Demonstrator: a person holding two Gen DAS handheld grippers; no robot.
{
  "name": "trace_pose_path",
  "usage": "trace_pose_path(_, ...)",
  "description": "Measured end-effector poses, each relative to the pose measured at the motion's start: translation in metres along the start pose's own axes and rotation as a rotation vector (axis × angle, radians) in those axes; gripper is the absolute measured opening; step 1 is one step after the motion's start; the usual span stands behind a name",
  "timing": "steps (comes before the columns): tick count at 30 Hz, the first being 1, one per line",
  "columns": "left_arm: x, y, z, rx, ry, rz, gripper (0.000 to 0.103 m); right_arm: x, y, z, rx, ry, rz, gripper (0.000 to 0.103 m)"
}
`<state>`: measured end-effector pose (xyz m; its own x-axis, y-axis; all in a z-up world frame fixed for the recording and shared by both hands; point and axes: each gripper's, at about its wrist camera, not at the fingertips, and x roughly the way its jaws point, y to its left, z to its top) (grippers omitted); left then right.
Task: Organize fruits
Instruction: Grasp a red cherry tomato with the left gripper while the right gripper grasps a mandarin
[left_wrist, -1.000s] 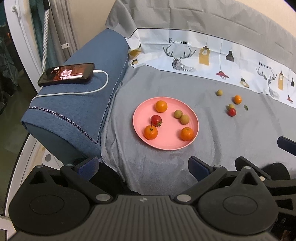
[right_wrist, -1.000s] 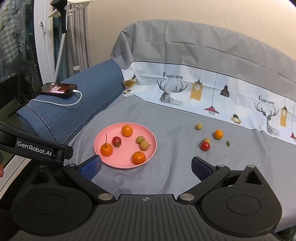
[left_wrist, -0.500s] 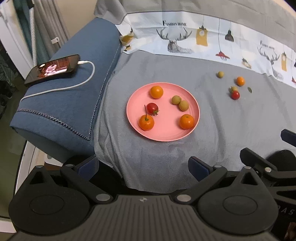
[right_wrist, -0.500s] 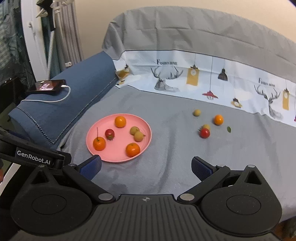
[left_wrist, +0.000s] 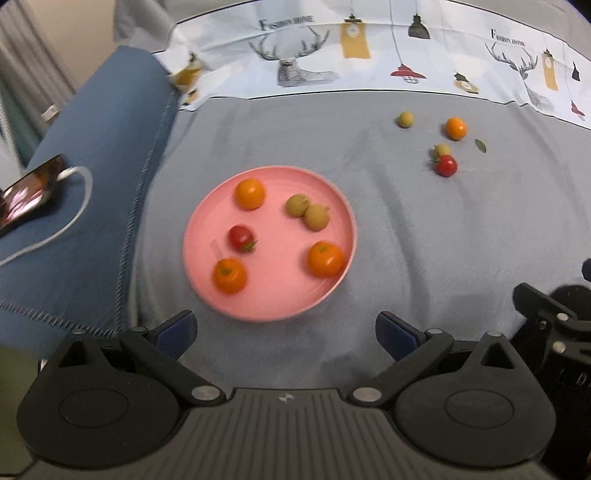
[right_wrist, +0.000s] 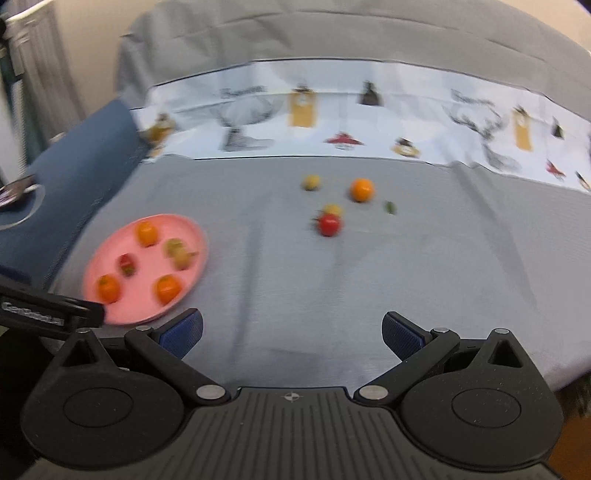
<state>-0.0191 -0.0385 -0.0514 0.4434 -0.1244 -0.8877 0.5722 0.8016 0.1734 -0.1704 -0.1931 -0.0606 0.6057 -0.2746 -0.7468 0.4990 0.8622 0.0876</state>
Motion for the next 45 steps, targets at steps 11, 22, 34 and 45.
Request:
trace_pose_path(11, 0.069, -0.081, 0.083, 0.067, -0.040, -0.111, 0.103, 0.063, -0.101, 0.035, 0.154, -0.031, -0.188, 0.102)
trace_pose_path(22, 0.154, -0.160, 0.150, 0.024, -0.058, -0.245, 0.089, 0.115, -0.162, 0.041, 0.286, 0.008, -0.244, 0.102)
trace_pose_path(34, 0.183, -0.168, 0.155, 0.071, -0.053, -0.296, 0.039, 0.165, -0.169, 0.060, 0.238, 0.002, -0.217, 0.102)
trace_pose_path(45, 0.160, -0.091, 0.153, -0.037, -0.050, -0.211, 0.039, 0.227, -0.111, 0.109, -0.027, -0.104, -0.098, 0.102)
